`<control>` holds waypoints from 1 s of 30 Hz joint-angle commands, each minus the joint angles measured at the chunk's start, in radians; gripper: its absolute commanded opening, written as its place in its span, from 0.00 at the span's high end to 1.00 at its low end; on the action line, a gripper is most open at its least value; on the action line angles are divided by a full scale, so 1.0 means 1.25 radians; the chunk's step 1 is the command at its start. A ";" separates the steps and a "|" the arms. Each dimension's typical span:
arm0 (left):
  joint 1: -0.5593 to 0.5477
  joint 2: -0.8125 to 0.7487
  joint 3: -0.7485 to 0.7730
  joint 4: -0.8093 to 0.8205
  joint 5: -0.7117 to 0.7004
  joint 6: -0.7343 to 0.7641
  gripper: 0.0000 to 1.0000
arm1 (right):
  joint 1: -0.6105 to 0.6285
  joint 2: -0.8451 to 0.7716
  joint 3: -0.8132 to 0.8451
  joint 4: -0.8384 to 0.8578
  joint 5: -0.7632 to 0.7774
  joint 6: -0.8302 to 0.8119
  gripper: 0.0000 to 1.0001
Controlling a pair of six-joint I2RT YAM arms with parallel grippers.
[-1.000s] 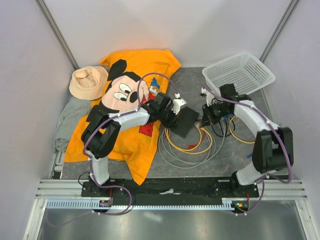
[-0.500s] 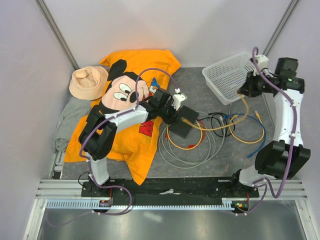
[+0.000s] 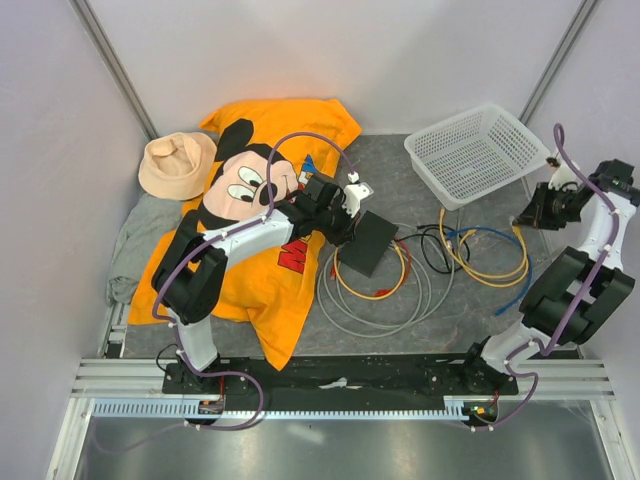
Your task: Pull the plug from the switch port
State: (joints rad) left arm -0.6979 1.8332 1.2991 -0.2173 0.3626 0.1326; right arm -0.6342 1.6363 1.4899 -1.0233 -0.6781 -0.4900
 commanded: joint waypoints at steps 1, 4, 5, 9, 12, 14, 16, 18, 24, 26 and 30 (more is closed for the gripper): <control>-0.001 -0.027 0.021 -0.003 -0.010 0.020 0.97 | -0.007 0.003 -0.101 0.116 0.186 0.110 0.81; -0.001 -0.025 0.017 -0.002 -0.007 0.020 0.97 | -0.006 0.004 -0.128 0.156 0.220 0.148 0.44; -0.001 -0.023 0.016 -0.002 -0.008 0.022 0.97 | -0.004 -0.012 -0.133 0.164 0.212 0.154 0.13; -0.001 -0.017 0.015 -0.002 -0.013 0.014 0.97 | 0.031 -0.084 -0.160 0.217 0.201 0.150 0.02; -0.001 -0.014 0.022 -0.003 -0.032 0.006 0.95 | 0.097 -0.169 -0.187 0.264 0.229 0.128 0.02; -0.001 -0.014 0.025 -0.002 -0.036 0.004 0.91 | 0.170 -0.239 -0.214 0.309 0.253 0.111 0.02; -0.001 -0.011 0.038 -0.010 -0.045 0.000 0.74 | 0.248 -0.300 -0.231 0.348 0.277 0.105 0.02; -0.002 -0.015 0.063 -0.019 -0.045 0.004 0.60 | 0.294 -0.330 -0.246 0.371 0.288 0.113 0.02; -0.003 -0.044 0.180 -0.068 -0.064 0.030 0.21 | 0.436 -0.321 -0.198 0.383 0.374 0.183 0.02; -0.002 -0.075 0.213 -0.091 -0.073 0.048 0.16 | 0.470 -0.307 -0.173 0.384 0.437 0.216 0.02; 0.005 -0.151 0.238 -0.108 -0.123 0.125 0.06 | 0.518 -0.294 -0.157 0.416 0.576 0.307 0.02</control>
State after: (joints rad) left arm -0.6979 1.7874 1.5364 -0.3264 0.2749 0.1802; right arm -0.0307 1.2625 1.2346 -0.5636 -0.1753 -0.2314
